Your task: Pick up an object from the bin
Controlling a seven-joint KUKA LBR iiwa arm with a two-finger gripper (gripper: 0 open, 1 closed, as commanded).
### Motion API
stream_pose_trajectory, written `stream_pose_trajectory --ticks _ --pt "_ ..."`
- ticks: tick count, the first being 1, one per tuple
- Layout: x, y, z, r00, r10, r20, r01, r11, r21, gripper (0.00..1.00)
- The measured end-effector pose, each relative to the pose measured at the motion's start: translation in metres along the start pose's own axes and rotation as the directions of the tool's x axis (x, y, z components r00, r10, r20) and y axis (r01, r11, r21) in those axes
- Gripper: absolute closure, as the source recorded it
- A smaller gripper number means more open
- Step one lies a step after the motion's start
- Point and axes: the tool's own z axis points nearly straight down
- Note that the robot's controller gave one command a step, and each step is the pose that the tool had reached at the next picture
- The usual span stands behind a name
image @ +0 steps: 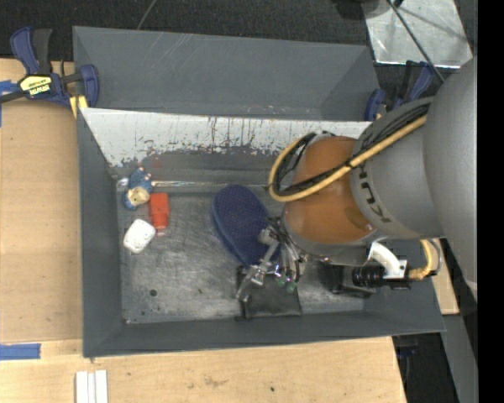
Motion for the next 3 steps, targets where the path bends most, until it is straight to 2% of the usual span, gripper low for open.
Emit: stream_pose_trajectory --ticks 1,2,3 --pt "0.024 0.024 0.000 0.985 0.174 0.001 -0.174 0.985 0.002 0.00" --pt "-0.006 0.012 0.024 0.921 0.389 0.003 -0.389 0.921 -0.014 0.00" --pt "-0.007 0.015 0.020 0.924 0.383 0.000 -0.383 0.924 -0.004 0.00"
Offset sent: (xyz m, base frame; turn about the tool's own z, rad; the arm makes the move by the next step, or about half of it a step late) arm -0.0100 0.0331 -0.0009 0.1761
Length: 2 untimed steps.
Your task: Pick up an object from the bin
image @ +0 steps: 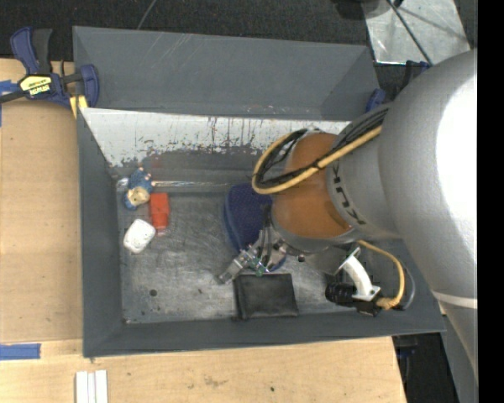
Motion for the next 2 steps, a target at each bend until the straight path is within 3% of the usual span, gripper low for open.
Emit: stream_pose_trajectory --ticks 1,2 --pt "-0.0087 0.0005 -0.0037 1.000 0.007 0.022 -0.007 1.000 -0.011 1.00" --pt "-0.0127 0.0028 -0.0123 1.000 0.004 0.010 -0.004 1.000 -0.002 1.00"
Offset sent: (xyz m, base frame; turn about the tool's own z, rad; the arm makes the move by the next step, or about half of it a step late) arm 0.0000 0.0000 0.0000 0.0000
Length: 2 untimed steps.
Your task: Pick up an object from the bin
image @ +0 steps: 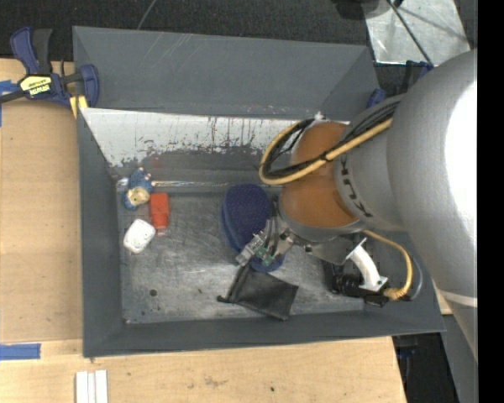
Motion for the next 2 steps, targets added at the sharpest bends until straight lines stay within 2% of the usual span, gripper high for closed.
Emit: stream_pose_trajectory --ticks 1,2 --pt "-0.0030 0.0018 -0.0559 1.000 -0.003 -0.007 0.003 1.000 0.004 1.00" --pt "-0.0038 0.0021 -0.0601 1.000 -0.008 -0.009 0.008 1.000 0.008 1.00"
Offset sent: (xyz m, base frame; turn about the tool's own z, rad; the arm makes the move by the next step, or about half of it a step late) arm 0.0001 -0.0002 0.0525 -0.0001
